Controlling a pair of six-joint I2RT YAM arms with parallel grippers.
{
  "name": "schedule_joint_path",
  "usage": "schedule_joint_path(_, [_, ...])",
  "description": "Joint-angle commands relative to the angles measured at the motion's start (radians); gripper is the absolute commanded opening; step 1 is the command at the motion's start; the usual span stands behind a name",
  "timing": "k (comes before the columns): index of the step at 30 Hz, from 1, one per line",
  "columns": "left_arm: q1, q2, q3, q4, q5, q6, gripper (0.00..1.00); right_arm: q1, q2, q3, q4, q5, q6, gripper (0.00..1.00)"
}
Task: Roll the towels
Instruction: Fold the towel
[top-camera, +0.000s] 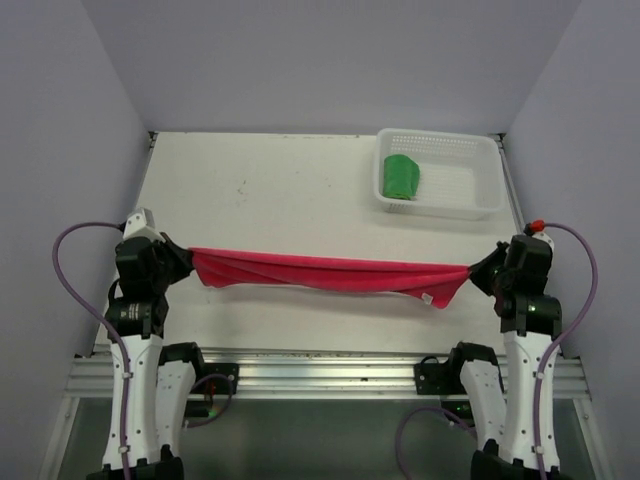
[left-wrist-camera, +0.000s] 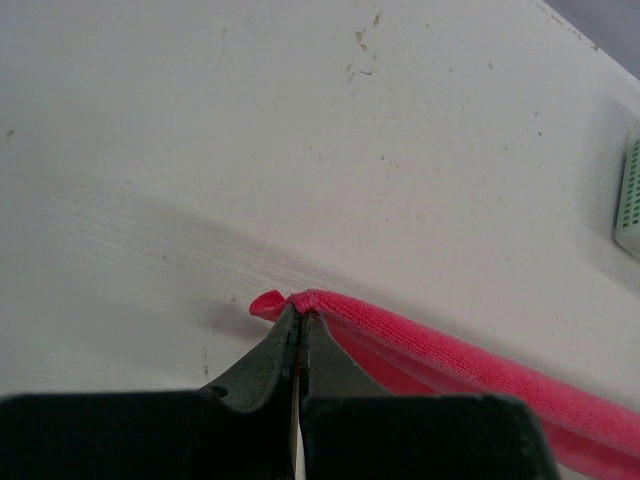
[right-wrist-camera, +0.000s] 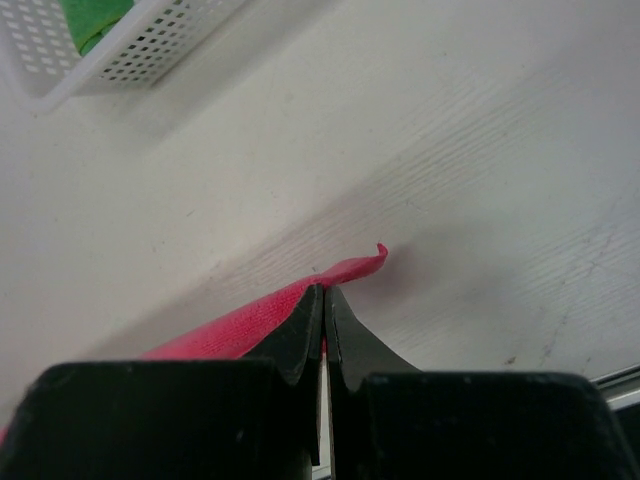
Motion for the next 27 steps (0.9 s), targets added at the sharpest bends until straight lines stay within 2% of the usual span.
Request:
schedule_joint_path(1, [0.01,0.039,-0.024,0.091,0.003,-0.046,0.0,-0.002,0.049,-0.032,0.106,0.001,0.013,0.0])
schedule_joint_path(11, [0.01,0.193,-0.087,0.263,0.029,-0.086,0.0,0.0,0.214,-0.066,0.261,0.012,0.027,0.0])
schedule_joint_path(27, [0.01,0.53,-0.051,0.538,0.059,-0.08,0.0,-0.002,0.529,-0.052,0.488,0.061,0.034,0.0])
